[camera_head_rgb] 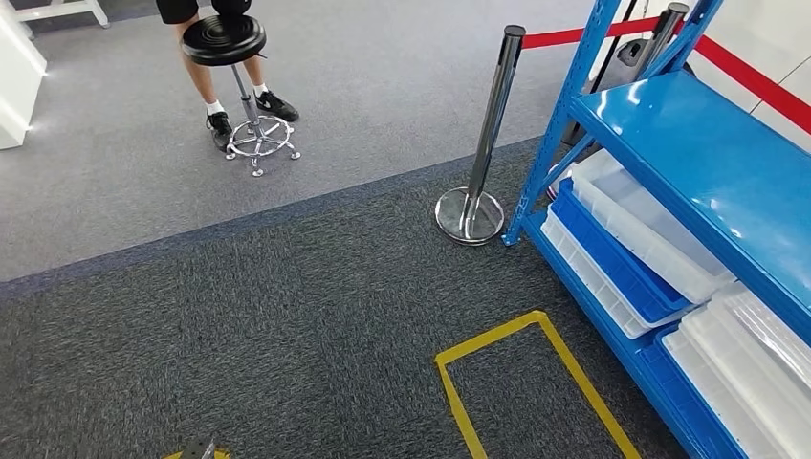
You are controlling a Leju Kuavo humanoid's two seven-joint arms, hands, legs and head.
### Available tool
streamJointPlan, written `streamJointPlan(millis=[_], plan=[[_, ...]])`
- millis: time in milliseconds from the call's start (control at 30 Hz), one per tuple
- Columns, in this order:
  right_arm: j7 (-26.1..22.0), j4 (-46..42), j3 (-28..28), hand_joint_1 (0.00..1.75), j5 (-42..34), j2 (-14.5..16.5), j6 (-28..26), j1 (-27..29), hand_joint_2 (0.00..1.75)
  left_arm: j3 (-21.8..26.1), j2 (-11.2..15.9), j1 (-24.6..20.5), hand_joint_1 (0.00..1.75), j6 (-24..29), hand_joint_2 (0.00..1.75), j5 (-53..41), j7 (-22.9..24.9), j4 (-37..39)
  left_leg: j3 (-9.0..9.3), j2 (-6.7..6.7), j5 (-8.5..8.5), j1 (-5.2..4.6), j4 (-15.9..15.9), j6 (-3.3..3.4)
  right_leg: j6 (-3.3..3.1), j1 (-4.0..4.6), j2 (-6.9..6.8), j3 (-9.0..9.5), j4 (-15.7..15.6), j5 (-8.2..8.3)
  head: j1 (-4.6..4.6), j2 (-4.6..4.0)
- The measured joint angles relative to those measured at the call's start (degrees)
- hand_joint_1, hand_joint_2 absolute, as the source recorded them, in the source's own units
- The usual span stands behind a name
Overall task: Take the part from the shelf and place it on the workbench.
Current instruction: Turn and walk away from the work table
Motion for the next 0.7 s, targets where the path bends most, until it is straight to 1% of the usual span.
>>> streamJointPlan(millis=[33, 67, 100, 133, 167, 200, 233, 267, 300, 333, 367, 400, 433, 467, 500, 533, 567, 600, 633, 667, 700], plan=[[0.0, -0.01, 0.0, 0.0, -0.36, 0.0, 0.08, 0.07, 0.0, -0.02, -0.03, -0.08, 0.0, 0.53, 1.75, -0.52, 0.05, 0.01, 0.04, -0.02, -0.13, -0.16, -0.22, 0.31, 0.33, 0.0, 0.38, -0.21, 0.09, 0.05, -0.02, 0.0], [0.0, -0.01, -0.01, 0.0, -0.75, -0.01, 0.31, 0.22, 0.0, -0.09, -0.08, -0.17, 0.0, 0.98, 1.75, -1.14, 0.07, 0.01, 0.06, 0.48, 0.08, -0.21, -0.38, 0.71, 0.65, -0.03, 0.75, -0.37, 0.07, 0.17, -0.02, 0.0], [0.0, -0.01, -0.03, 0.0, -1.12, -0.08, 0.57, 0.4, 0.0, -0.2, -0.2, -0.22, 0.0, 1.4, 1.75, -1.71, 0.04, 0.01, 0.1, 0.99, 0.3, -0.22, -0.54, 1.13, 0.94, -0.07, 0.7, -0.47, 0.09, 0.21, 0.0, 0.01], [0.01, -0.01, -0.04, 0.0, -1.39, -0.15, 0.82, 0.58, 0.0, -0.31, -0.32, -0.27, 0.0, 1.71, 1.75, -2.15, -0.01, 0.01, 0.16, 1.52, 0.54, -0.17, -0.79, 1.6, 1.23, -0.07, -0.13, -0.72, 0.59, -0.18, 0.02, 0.0], [0.05, -0.01, -0.06, 0.0, -1.54, -0.22, 1.02, 0.68, 0.0, -0.42, -0.45, -0.27, 0.0, 1.94, 1.75, -2.4, -0.1, 0.01, 0.16, 2.09, 0.76, -0.09, -1.04, 2.03, 1.51, -0.04, -1.41, -1.4, 1.99, -1.19, 0.14, 0.0], [0.09, -0.01, -0.07, 0.0, -1.64, -0.28, 1.13, 0.7, 0.0, -0.48, -0.59, -0.2, 0.0, 2.1, 1.75, -2.54, -0.18, 0.01, 0.09, 2.67, 0.92, -0.04, -1.24, 2.37, 1.78, -0.07, -2.95, -2.64, 4.68, -2.89, 0.23, 0.0], [0.13, -0.01, -0.07, 0.0, -1.69, -0.28, 1.19, 0.69, 0.0, -0.5, -0.65, -0.11, 0.0, 2.21, 1.31, -2.62, -0.23, 0.01, -0.02, 3.27, 0.95, -0.09, -1.29, 2.53, 2.05, -0.13, -4.24, -4.39, 8.33, -4.93, 0.33, -0.01], [0.17, -0.01, -0.06, 0.0, -1.73, -0.28, 1.24, 0.68, 0.0, -0.52, -0.71, -0.02, 0.0, 2.31, 0.87, -2.66, -0.26, 0.01, -0.14, 3.93, 0.95, -0.15, -1.29, 2.59, 2.27, -0.26, -4.82, -6.31, 12.29, -6.75, 0.37, -0.01], [0.2, -0.01, -0.06, 0.0, -1.76, -0.28, 1.28, 0.68, 0.0, -0.54, -0.77, 0.03, 0.0, 2.38, 0.44, -2.67, -0.31, 0.01, -0.21, 4.62, 0.93, -0.2, -1.29, 2.59, 2.42, -0.38, -5.07, -7.75, 15.34, -7.79, 0.37, -0.01], [0.26, -0.01, -0.06, 0.0, -1.77, -0.28, 1.33, 0.71, 0.0, -0.54, -0.8, 0.01, 0.0, 2.43, 0.0, -2.59, -0.44, 0.01, -0.22, 5.31, 0.89, -0.23, -1.29, 2.59, 2.46, -0.44, -5.2, -8.16, 16.36, -7.66, 0.38, -0.01], [0.37, -0.01, -0.07, 0.0, -1.77, -0.29, 1.38, 0.76, 0.0, -0.54, -0.85, -0.06, 0.0, 2.49, 0.0, -2.46, -0.64, 0.01, -0.14, 5.92, 0.82, -0.25, -1.29, 2.56, 2.39, -0.44, -5.38, -7.38, 15.06, -6.45, 0.38, -0.01], [0.51, -0.01, -0.08, 0.0, -1.77, -0.32, 1.43, 0.82, 0.0, -0.54, -0.92, -0.15, 0.0, 2.51, 0.0, -2.29, -0.89, 0.01, 0.02, 6.49, 0.72, -0.27, -1.29, 2.5, 2.15, -0.33, -5.85, -5.41, 11.51, -4.46, 0.39, -0.01], [0.66, -0.01, -0.08, 0.0, -1.77, -0.38, 1.5, 0.86, 0.0, -0.54, -1.04, -0.23, 0.0, 2.52, 0.0, -2.11, -1.13, 0.01, 0.23, 7.05, 0.6, -0.28, -1.3, 2.4, 1.71, -0.02, -7.05, -2.95, 6.91, -2.65, 0.39, 0.0], [0.77, -0.02, -0.09, 0.0, -1.76, -0.5, 1.61, 0.84, 0.0, -0.54, -1.2, -0.29, 0.0, 2.5, 0.0, -1.99, -1.3, 0.01, 0.42, 7.59, 0.47, -0.37, -1.31, 2.22, 1.22, 0.32, -8.2, -0.92, 3.04, -1.35, 0.36, 0.0], [0.84, -0.03, -0.1, 0.0, -1.74, -0.62, 1.74, 0.79, 0.0, -0.54, -1.35, -0.31, 0.0, 2.44, 0.0, -1.87, -1.39, 0.01, 0.56, 8.14, 0.36, -0.41, -1.33, 1.97, 0.72, 0.68, -9.07, 0.37, 0.39, -0.67, 0.36, 0.0], [0.86, -0.04, -0.1, 0.0, -1.69, -0.73, 1.96, 0.75, 0.0, -0.54, -1.47, -0.34, 0.0, 2.38, 0.0, -1.78, -1.4, 0.01, 0.66, 8.71, 0.27, -0.43, -1.37, 1.7, 0.32, 0.98, -9.45, 0.78, -0.74, -0.59, 0.33, 0.0], [0.84, -0.04, -0.11, 0.0, -1.64, -0.84, 2.19, 0.77, 0.0, -0.54, -1.56, -0.43, 0.0, 2.32, 0.0, -1.72, -1.3, 0.01, 0.79, 9.28, 0.24, -0.46, -1.47, 1.39, 0.04, 1.09, -8.9, 0.67, -0.82, -0.53, 0.33, 0.0], [0.78, -0.05, -0.11, 0.0, -1.59, -0.9, 2.5, 0.83, 0.0, -0.54, -1.61, -0.53, 0.0, 2.23, 0.0, -1.68, -1.11, 0.01, 0.99, 9.59, 0.17, -0.43, -1.56, 1.05, -0.33, 0.95, -8.17, 0.79, -1.18, -0.28, 0.34, 0.0], [0.72, -0.05, -0.11, 0.0, -1.55, -0.96, 2.81, 0.89, 0.0, -0.53, -1.66, -0.6, 0.0, 2.12, 0.0, -1.65, -0.85, 0.01, 1.11, 8.98, -0.09, -0.36, -1.36, 0.73, -0.57, 0.75, -7.55, 1.06, -1.71, 0.03, 0.28, 0.01], [0.66, -0.05, -0.11, 0.0, -1.53, -1.01, 3.04, 0.91, 0.0, -0.52, -1.71, -0.63, 0.0, 1.98, 0.0, -1.6, -0.58, 0.01, 0.87, 7.63, -0.84, -0.3, -0.44, 0.43, -0.85, 0.5, -6.97, 1.38, -2.28, 0.38, 0.24, 0.01], [0.62, -0.05, -0.11, 0.0, -1.49, -1.04, 3.23, 0.85, 0.0, -0.52, -1.74, -0.57, 0.0, 1.85, 0.0, -1.51, -0.32, 0.01, 0.01, 5.89, -2.21, -0.18, 1.68, 0.18, -1.06, 0.21, -6.39, 1.65, -2.76, 0.7, 0.15, 0.0]])
